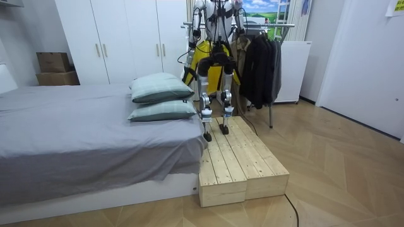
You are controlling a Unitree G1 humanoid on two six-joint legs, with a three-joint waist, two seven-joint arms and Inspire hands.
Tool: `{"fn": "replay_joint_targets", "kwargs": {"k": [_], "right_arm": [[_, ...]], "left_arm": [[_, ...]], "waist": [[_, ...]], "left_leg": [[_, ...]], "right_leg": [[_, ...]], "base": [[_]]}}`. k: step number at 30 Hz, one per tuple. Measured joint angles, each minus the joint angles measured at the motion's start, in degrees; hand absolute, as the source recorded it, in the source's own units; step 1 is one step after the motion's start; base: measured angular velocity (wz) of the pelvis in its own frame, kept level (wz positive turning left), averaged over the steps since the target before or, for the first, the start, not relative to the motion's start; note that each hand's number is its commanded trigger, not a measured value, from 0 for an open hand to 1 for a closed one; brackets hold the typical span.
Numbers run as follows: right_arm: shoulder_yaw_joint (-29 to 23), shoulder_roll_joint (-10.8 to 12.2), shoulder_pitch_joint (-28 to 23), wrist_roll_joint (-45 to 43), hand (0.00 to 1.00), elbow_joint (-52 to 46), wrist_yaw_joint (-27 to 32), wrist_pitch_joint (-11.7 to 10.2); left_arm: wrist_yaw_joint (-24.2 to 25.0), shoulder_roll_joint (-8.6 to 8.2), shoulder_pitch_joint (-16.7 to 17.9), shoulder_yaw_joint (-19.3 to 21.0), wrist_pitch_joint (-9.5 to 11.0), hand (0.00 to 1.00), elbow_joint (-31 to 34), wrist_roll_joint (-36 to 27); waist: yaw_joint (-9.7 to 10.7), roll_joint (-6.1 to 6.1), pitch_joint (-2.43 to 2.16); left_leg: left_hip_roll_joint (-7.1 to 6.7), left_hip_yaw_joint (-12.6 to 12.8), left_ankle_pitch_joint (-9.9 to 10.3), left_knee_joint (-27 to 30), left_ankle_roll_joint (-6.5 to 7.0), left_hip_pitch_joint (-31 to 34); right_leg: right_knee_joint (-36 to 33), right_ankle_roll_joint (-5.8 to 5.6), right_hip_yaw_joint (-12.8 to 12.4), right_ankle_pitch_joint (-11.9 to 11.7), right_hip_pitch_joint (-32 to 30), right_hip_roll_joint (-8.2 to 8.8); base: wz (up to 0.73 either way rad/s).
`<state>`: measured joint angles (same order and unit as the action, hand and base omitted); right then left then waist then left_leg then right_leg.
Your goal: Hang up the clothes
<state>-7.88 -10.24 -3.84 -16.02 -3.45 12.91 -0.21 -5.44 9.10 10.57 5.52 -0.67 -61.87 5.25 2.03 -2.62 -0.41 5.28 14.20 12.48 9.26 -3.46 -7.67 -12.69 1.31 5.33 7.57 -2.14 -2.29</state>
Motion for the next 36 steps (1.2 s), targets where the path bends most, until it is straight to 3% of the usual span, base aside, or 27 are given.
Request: {"fn": "replay_joint_targets", "kwargs": {"k": [9, 17, 22, 36], "right_arm": [[-2.68, -0.01, -6.93, 4.96, 0.0, 8.53, 0.89, -0.14], [-2.95, 0.68, -11.76, 12.16, 0.0, 21.41, 0.82, 0.33], [-1.76, 1.09, -11.78, 20.23, 0.0, 26.64, -2.84, 0.34], [2.25, 3.72, -10.77, 30.22, 0.0, 50.98, -11.35, 0.25]], "left_arm": [[-0.46, 0.46, 1.54, 0.41, -0.14, 0.0, -0.3, -0.04], [-0.48, 0.52, 2.37, 1.11, -0.59, 0.0, 0.44, 0.45], [-0.48, 0.54, 2.18, 1.01, -0.81, 0.0, 0.43, -0.12], [-1.17, -0.27, 1.29, 1.01, -0.3, 0.0, -0.47, -0.15]], "waist": [[1.35, 0.38, 0.35], [2.36, 1.0, 0.06], [2.45, 0.75, 0.06], [1.14, 1.29, 0.37]], "left_leg": [[-0.03, 0.09, 0.0, -0.01, 0.0, -0.99], [-0.07, 0.23, 0.02, -1.03, -0.01, -0.63], [0.08, 1.11, 0.02, -0.97, -0.01, -0.86], [0.01, 1.0, 0.02, -0.81, -0.01, -1.22]], "right_leg": [[0.0, -0.18, -0.63, 0.22, 0.66, 0.0], [-1.26, -0.16, -1.1, 0.54, -0.82, -0.19], [-1.17, 0.1, -2.0, 0.37, -0.87, -0.53], [-0.91, 0.03, -1.63, 0.4, -0.2, 0.06]], "base": [[-0.01], [-0.03], [-0.1], [0.01]]}}
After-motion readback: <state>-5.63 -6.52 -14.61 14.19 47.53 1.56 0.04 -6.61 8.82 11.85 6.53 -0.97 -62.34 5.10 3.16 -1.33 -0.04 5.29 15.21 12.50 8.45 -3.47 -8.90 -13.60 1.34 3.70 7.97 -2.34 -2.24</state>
